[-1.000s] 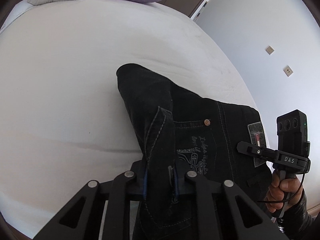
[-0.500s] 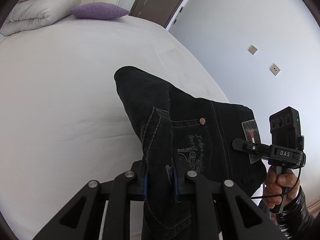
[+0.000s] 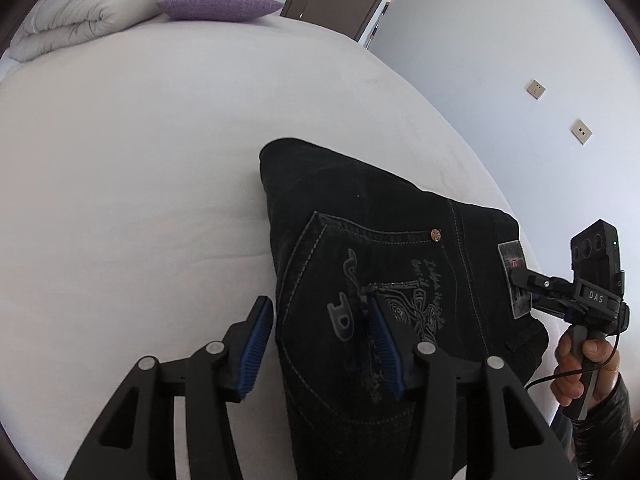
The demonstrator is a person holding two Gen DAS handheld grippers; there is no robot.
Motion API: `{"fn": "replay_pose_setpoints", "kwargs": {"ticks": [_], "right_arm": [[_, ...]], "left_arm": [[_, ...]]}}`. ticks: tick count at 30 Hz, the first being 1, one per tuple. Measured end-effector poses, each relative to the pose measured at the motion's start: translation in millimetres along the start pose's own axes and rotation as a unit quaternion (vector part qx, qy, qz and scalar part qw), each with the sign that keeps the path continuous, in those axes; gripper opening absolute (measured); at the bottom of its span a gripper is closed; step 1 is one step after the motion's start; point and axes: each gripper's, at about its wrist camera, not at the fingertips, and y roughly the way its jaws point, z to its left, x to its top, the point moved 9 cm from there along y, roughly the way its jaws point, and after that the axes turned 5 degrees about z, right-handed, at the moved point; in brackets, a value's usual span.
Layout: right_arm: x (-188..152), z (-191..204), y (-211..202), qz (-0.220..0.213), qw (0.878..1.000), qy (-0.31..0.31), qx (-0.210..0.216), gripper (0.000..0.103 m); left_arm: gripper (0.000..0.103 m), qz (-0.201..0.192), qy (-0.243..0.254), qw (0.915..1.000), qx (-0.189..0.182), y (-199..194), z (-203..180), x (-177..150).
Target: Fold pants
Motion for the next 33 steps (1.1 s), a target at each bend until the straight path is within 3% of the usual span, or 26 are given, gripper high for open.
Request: {"fn": "replay_pose_setpoints", "kwargs": {"ticks": [4, 7, 10, 12, 16, 18, 20, 22, 24, 27, 30, 33], "right_arm": [[-8.8, 11.6, -42.3, -0.053, 0.997, -0.02, -0.044, 0.047], [-22.1, 40.3, -83.4, -0.107, 0.989, -0.066, -0.083, 0.047], [-40.9, 77.9, -129.5, -0.175, 0.97, -0.121, -0.118, 0.051], [-53.7, 101.2, -159.0, -0.223, 0.955, -0.145, -0.134, 0.064], [-84.4, 149.8, -217.8, -0.331, 0.916, -0.176, -0.143, 0.086], [-99.1, 174.4, -247.0, -0.387, 0.886, -0.192, -0.167, 0.1], [-114.9, 192.7, -277.5, -0.442, 0.85, -0.204, -0.203, 0.103], [-130.2, 210.7, -300.5, -0.468, 0.826, -0.217, -0.227, 0.103], [-143.1, 226.5, -312.2, -0.473, 0.819, -0.231, -0.228, 0.103], [-170.1, 245.3, -316.8, -0.464, 0.825, -0.24, -0.215, 0.103], [-189.1, 248.8, -298.7, -0.425, 0.844, -0.234, -0.23, 0.103], [-201.2, 228.4, -275.1, -0.375, 0.871, -0.206, -0.242, 0.103]], "left_arm": [[0.082, -0.074, 0.028, 0.9956, 0.051, -50.8, -19.2, 3.8], [0.103, -0.157, 0.066, 0.9793, 0.11, -106.4, -40.2, -1.8], [0.103, -0.23, 0.101, 0.9555, 0.154, -159.9, -64.6, -14.6], [0.103, -0.264, 0.109, 0.9413, 0.18, -189.8, -73.9, -13.8], [0.103, -0.319, 0.099, 0.9171, 0.218, -246.1, -87.4, -28.6], [0.103, -0.344, 0.082, 0.9031, 0.244, -271.8, -85.5, -41.6], [0.103, -0.348, 0.061, 0.8909, 0.285, -289.0, -81.3, -54.5], [0.103, -0.336, 0.045, 0.8838, 0.322, -298.1, -76.4, -66.5], [0.103, -0.325, 0.042, 0.8838, 0.334, -297.3, -74.2, -75.2], [0.103, -0.31, 0.038, 0.8939, 0.322, -287.9, -71.6, -84.5], [0.103, -0.282, 0.026, 0.9077, 0.309, -268.6, -64.4, -91.0], [0.103, -0.26, 0.01, 0.9188, 0.297, -254.9, -59.3, -94.6]]}}
